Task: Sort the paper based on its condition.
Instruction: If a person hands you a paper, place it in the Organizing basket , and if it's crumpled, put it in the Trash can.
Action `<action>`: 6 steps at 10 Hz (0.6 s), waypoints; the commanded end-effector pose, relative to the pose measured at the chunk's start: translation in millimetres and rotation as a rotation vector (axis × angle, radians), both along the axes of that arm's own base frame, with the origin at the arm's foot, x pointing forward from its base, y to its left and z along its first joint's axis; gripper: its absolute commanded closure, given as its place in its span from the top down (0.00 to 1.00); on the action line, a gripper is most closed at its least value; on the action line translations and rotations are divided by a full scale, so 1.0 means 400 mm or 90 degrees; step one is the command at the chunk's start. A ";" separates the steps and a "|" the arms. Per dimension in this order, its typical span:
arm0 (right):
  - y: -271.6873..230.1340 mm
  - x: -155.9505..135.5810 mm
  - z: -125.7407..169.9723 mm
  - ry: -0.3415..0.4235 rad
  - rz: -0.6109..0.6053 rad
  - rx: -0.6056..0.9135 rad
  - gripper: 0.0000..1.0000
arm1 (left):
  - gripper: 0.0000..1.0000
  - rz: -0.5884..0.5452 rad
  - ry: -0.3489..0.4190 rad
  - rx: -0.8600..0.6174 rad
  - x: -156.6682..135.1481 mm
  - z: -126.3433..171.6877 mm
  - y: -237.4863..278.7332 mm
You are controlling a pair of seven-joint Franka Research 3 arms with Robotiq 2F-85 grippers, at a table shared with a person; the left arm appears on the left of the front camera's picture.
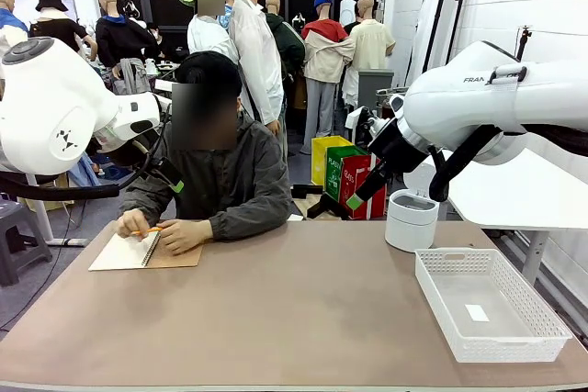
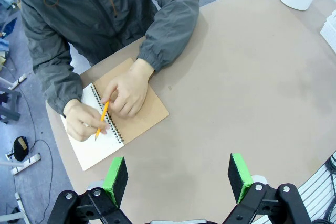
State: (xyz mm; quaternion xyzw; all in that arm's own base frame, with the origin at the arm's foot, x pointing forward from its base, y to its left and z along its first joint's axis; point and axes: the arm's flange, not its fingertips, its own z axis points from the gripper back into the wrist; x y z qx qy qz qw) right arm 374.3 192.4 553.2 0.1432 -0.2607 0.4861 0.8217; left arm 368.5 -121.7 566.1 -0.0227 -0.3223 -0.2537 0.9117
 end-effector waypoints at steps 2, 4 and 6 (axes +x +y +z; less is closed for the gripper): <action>0.000 0.000 0.001 -0.001 0.000 -0.001 1.00 | 1.00 0.001 0.004 0.000 0.000 0.003 0.003; 0.000 0.000 0.001 -0.001 0.000 -0.001 1.00 | 1.00 0.001 0.004 0.000 0.000 0.003 0.003; 0.000 0.000 0.001 -0.001 0.000 -0.001 1.00 | 1.00 0.001 0.004 0.000 0.000 0.003 0.003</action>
